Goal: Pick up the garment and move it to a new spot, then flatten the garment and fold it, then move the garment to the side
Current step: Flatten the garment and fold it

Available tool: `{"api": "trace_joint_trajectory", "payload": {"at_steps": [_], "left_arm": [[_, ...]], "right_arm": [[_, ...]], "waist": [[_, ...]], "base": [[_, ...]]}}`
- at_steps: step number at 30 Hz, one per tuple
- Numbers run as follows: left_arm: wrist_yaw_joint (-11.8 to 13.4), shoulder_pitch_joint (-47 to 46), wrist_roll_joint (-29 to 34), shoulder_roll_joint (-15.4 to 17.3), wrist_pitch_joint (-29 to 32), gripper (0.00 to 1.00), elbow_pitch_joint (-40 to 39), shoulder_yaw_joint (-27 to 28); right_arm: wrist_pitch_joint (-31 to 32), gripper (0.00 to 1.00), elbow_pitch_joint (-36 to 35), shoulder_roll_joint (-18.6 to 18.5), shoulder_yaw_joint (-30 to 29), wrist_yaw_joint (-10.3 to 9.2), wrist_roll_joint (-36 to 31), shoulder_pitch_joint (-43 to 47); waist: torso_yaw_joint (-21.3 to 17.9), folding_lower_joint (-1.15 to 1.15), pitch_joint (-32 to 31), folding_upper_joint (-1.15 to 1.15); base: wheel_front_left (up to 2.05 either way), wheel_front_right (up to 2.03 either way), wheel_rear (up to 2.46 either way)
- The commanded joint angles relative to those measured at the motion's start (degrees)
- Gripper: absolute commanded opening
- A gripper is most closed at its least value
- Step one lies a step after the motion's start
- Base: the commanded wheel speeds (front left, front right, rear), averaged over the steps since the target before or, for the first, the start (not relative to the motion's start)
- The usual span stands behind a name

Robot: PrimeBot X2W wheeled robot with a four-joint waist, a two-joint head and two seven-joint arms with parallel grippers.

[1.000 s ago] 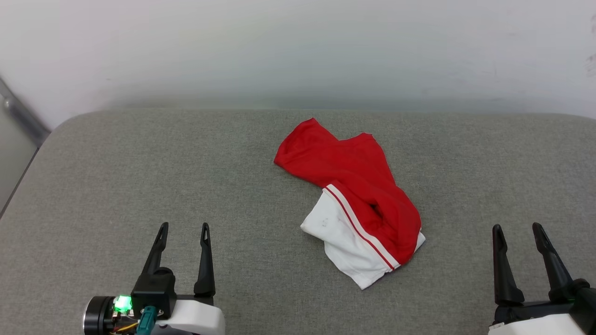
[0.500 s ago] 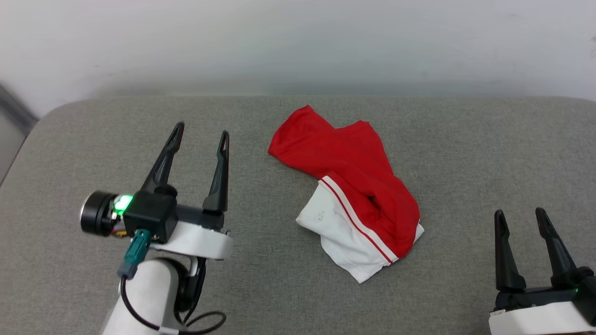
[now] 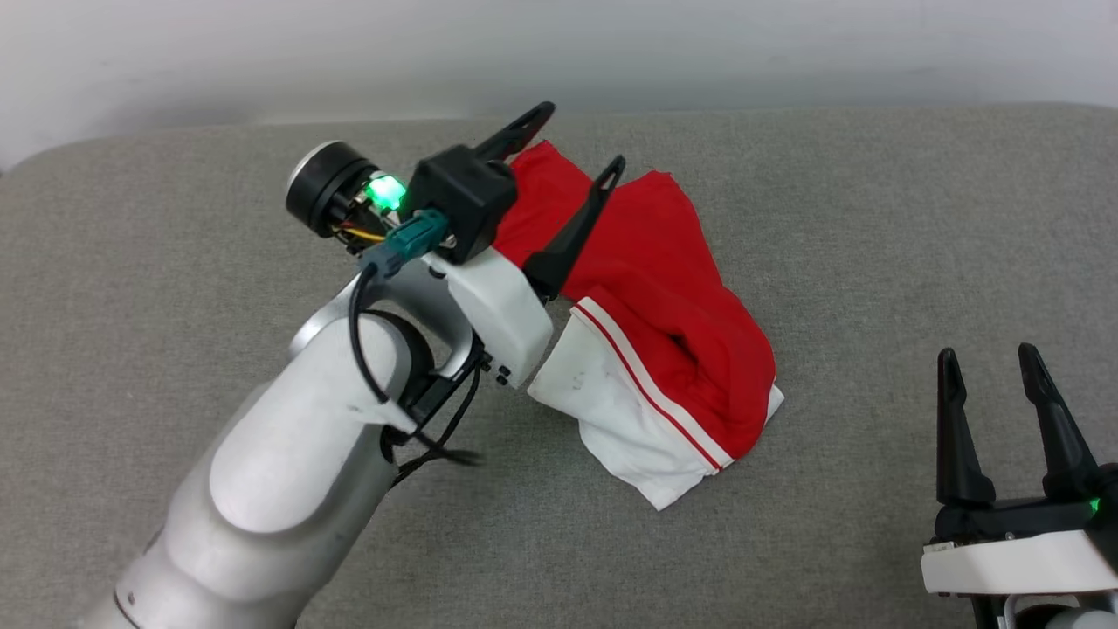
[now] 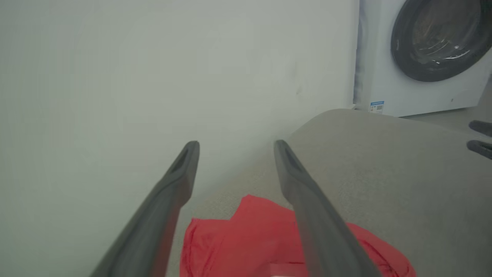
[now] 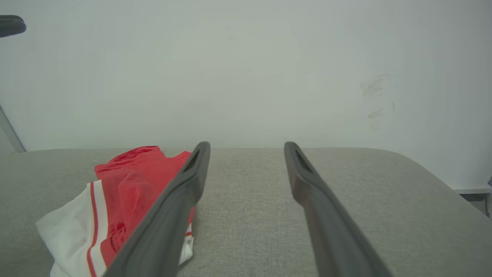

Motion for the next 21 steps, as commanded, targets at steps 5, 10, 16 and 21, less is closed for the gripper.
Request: {"api": "trace_joint_trajectory", "payload": {"at_steps": [5, 10, 16, 21], "left_arm": [[0.08, -7.62, -13.39, 5.8, 14.89, 1.0, -1.07, -13.34], [0.07, -13.13, -22.7, 10.02, 26.71, 1.0, -2.68, -24.66], [0.06, -17.84, -30.64, 13.81, 36.39, 1.0, -3.47, -36.35], [0.06, -19.44, -33.66, 15.6, 39.55, 1.0, -1.88, -41.78]], "right_arm": [[-0.12, 1.0, -0.36, 0.1, 0.21, -0.02, 0.16, -2.23], [-0.12, 1.0, -0.57, 0.1, 0.44, -0.02, 0.44, -3.71], [-0.12, 1.0, -0.95, 0.1, 0.59, -0.02, 0.35, -5.45], [-0.12, 1.0, -1.21, 0.1, 0.54, -0.02, 0.7, -6.96]], "waist": [[-1.85, -0.01, 3.27, 0.0], [-3.37, -0.01, 5.92, 0.0], [-5.48, -0.01, 9.17, 0.0], [-6.88, -0.01, 11.76, 0.0]], "base": [[0.0, 0.0, 0.0], [0.0, 0.0, 0.0], [0.0, 0.0, 0.0], [0.0, 0.0, 0.0]]}}
